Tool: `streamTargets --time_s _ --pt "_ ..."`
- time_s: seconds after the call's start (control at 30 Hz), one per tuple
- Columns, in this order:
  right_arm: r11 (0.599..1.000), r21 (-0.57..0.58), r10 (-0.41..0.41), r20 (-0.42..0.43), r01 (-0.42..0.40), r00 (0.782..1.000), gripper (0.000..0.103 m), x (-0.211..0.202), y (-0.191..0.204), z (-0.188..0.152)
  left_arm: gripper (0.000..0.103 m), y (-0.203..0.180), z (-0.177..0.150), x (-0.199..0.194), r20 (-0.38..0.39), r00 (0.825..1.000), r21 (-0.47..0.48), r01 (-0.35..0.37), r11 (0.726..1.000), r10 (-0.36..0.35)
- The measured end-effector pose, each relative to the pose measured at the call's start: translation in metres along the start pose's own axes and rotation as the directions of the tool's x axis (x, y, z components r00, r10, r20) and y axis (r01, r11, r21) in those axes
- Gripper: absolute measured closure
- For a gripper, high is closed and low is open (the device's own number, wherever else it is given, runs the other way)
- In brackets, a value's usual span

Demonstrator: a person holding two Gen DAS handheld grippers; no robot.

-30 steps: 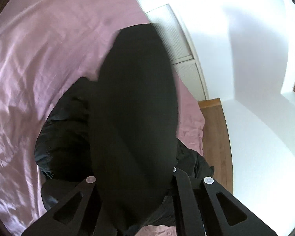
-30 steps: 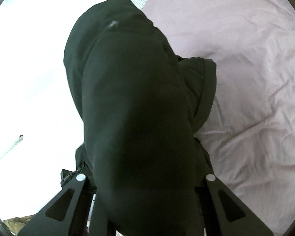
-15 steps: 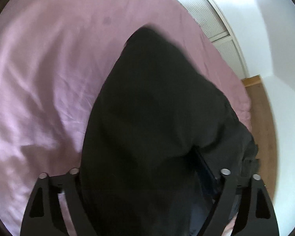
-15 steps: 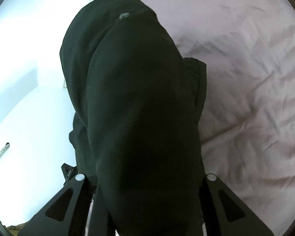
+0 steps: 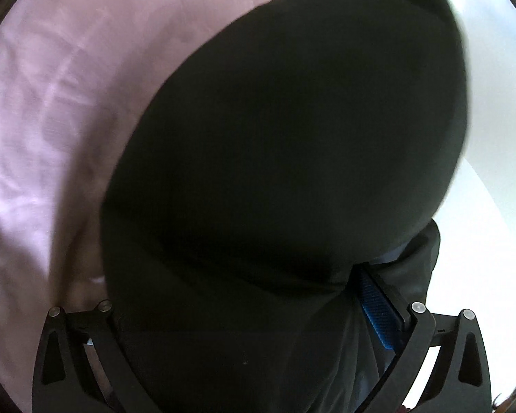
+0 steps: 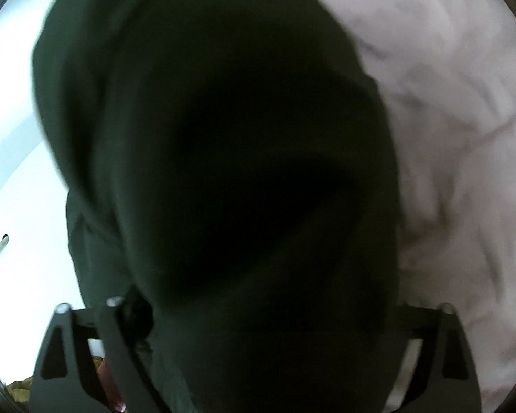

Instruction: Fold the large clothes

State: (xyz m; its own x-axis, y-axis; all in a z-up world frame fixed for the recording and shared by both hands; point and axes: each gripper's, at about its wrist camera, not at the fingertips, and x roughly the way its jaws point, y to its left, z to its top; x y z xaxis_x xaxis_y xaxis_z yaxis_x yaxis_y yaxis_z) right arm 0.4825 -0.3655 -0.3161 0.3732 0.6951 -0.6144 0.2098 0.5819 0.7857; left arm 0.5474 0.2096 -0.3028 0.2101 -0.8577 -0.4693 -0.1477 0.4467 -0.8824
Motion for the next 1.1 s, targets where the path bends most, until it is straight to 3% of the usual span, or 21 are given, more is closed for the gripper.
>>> streamTargets --time_s 0.13,0.17,0.2,0.27,0.33,0.4,0.47,0.7,1.1 --pt "1.0 -0.007 0.017 -0.012 -0.017 1.0 0.0 0.015 -0.004 0.003 0.001 0.001 0.003 0.017 -0.01 1.0 0.015 0.017 1.0 -0.016" --pt "1.0 -0.011 0.017 -0.009 -0.017 1.0 0.004 0.017 -0.004 0.003 0.002 -0.002 0.001 0.018 -0.011 1.0 0.024 0.022 0.999 -0.022" --pt "1.0 -0.014 0.018 -0.007 -0.018 1.0 0.009 0.018 -0.004 0.002 0.007 -0.006 -0.001 0.02 -0.013 0.999 0.031 0.034 0.999 -0.034" --pt "0.999 -0.02 0.039 0.001 -0.039 0.999 0.042 0.019 0.0 0.0 0.019 -0.009 -0.002 0.026 -0.01 0.997 0.036 0.074 0.997 -0.073" --pt "0.998 -0.034 0.043 0.011 -0.043 0.999 0.058 0.019 0.007 -0.001 0.033 -0.017 -0.009 0.028 -0.007 0.994 0.049 0.112 0.993 -0.112" --pt "0.998 -0.045 0.037 0.015 -0.037 0.999 0.067 0.02 0.015 -0.001 0.049 -0.03 -0.016 0.029 -0.005 0.991 0.072 0.132 0.989 -0.132" --pt "0.998 -0.053 0.035 0.024 -0.034 0.999 0.073 0.02 0.025 -0.002 0.059 -0.043 -0.023 0.026 0.006 0.989 0.09 0.148 0.985 -0.15" --pt "0.995 -0.062 0.078 0.04 -0.075 0.996 0.081 0.006 0.057 -0.008 0.073 -0.074 -0.044 -0.002 0.074 0.969 0.095 0.228 0.969 -0.235" --pt "0.978 -0.063 0.202 0.066 -0.198 0.977 0.084 -0.035 0.121 -0.033 0.083 -0.1 -0.076 -0.075 0.195 0.919 0.066 0.337 0.939 -0.343"
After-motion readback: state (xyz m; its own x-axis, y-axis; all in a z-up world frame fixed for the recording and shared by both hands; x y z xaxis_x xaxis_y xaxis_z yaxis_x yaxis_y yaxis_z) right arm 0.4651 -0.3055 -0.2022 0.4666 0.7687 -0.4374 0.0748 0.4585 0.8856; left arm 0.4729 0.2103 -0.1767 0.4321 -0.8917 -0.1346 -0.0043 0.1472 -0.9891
